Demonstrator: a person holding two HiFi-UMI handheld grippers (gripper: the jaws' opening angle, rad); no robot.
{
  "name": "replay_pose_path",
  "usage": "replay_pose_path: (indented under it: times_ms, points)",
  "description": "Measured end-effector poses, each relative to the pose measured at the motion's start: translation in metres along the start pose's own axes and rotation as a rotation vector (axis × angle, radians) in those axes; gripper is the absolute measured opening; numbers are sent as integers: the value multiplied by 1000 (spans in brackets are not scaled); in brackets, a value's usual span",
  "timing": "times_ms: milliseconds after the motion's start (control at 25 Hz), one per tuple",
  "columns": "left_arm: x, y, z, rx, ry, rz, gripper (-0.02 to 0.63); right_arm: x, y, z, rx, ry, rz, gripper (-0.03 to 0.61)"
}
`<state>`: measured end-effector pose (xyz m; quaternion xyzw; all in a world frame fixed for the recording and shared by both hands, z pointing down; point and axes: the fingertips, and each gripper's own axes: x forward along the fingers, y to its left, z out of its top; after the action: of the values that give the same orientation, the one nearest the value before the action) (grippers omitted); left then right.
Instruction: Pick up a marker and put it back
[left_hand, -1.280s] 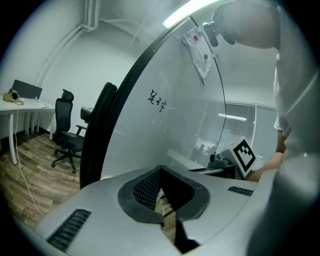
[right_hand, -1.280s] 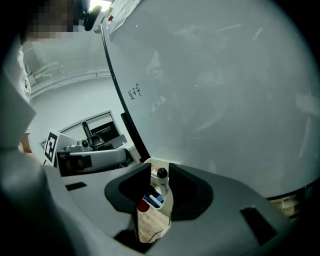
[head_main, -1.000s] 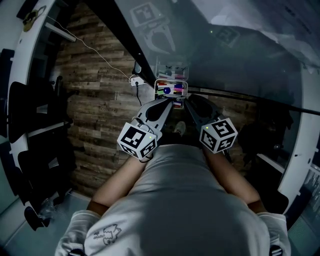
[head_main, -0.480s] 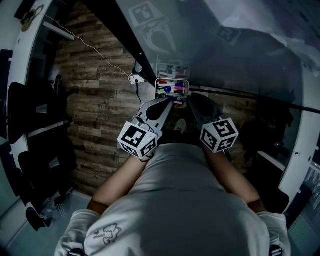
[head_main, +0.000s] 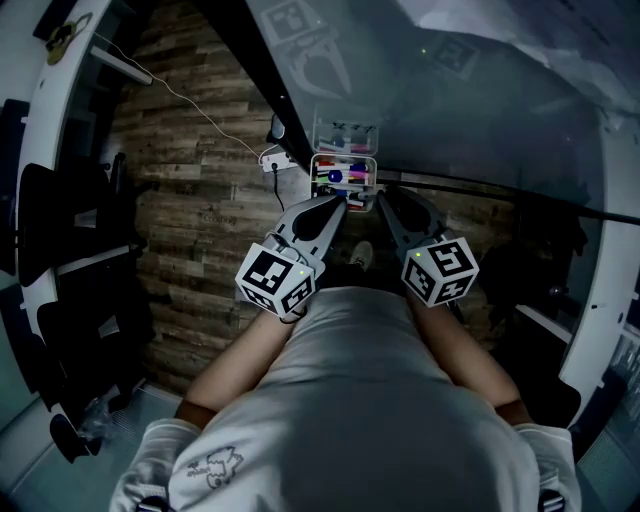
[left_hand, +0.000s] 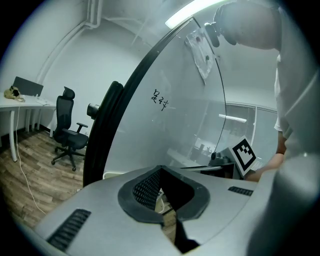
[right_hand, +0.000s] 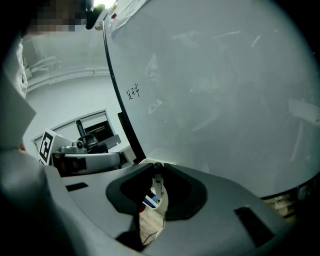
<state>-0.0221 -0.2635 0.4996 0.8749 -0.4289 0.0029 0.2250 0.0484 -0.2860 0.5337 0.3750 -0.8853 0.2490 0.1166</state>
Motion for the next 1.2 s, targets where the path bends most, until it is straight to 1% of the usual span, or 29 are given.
replay_pose_path:
  times_ms: [320,600,920,1200]
  points:
    - [-5,-14,8,28,-21,1,5,-15,4,10,-18,-33,6,74]
    - [-13,-19,16,44,-44,20,5,-26,12,25,-38,-82,32,74]
    - [-17,-31,37,95,-84,19,5,-42,23,53,-77,-154,61,74]
    - [-21,-45,70,165,-153,23,5,-61,33,88,-135,-238,82,74]
